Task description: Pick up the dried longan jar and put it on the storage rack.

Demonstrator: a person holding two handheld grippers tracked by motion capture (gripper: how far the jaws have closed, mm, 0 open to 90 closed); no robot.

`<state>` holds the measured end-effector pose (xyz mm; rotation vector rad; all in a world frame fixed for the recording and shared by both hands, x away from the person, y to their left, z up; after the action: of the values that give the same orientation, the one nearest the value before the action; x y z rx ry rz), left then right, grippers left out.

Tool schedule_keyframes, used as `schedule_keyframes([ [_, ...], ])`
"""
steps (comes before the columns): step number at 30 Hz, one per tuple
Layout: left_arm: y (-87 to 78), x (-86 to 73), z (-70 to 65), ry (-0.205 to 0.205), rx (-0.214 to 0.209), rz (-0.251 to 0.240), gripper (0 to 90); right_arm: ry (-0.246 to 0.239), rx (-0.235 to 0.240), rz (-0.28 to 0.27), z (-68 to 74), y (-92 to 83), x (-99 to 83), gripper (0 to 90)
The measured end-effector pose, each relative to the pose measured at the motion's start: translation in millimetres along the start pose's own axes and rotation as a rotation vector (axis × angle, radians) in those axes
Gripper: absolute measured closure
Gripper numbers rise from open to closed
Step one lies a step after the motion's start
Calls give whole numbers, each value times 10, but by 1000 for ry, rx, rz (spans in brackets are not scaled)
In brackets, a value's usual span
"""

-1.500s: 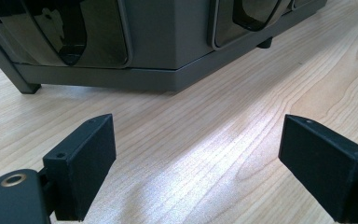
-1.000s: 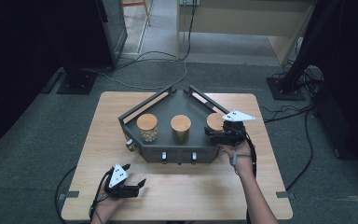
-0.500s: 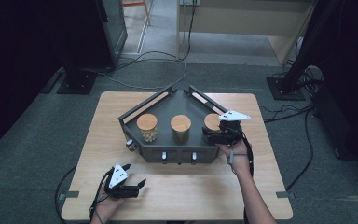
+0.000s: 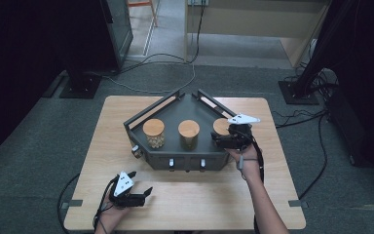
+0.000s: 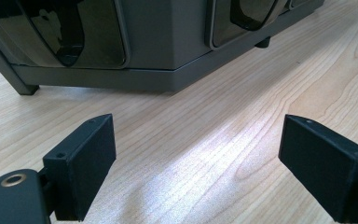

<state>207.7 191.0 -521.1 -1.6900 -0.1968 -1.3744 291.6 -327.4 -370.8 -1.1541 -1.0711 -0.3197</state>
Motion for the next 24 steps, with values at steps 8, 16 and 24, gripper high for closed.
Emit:
schedule_keyframes([
  [8, 0, 0, -1, 1, 0, 0, 108, 6, -1, -11, -14, 9, -21, 254],
  [16, 1, 1, -1, 2, 0, 0, 108, 9, 0, -18, -22, 11, -37, 253],
  [24, 1, 1, -1, 2, 0, 0, 108, 26, 22, -24, -62, 2, -46, 224],
])
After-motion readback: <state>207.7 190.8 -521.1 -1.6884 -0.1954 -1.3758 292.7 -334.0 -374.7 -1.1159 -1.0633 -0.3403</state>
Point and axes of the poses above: each handheld gripper's, and its own axes: y roughly forward along the jaws, x roughly out of its top, z roughly to its left, the point moved 3 cm from there along y, roughly forward along the jaws, and after that the axes turned 4 degrees about z, right-handed, at the moved point
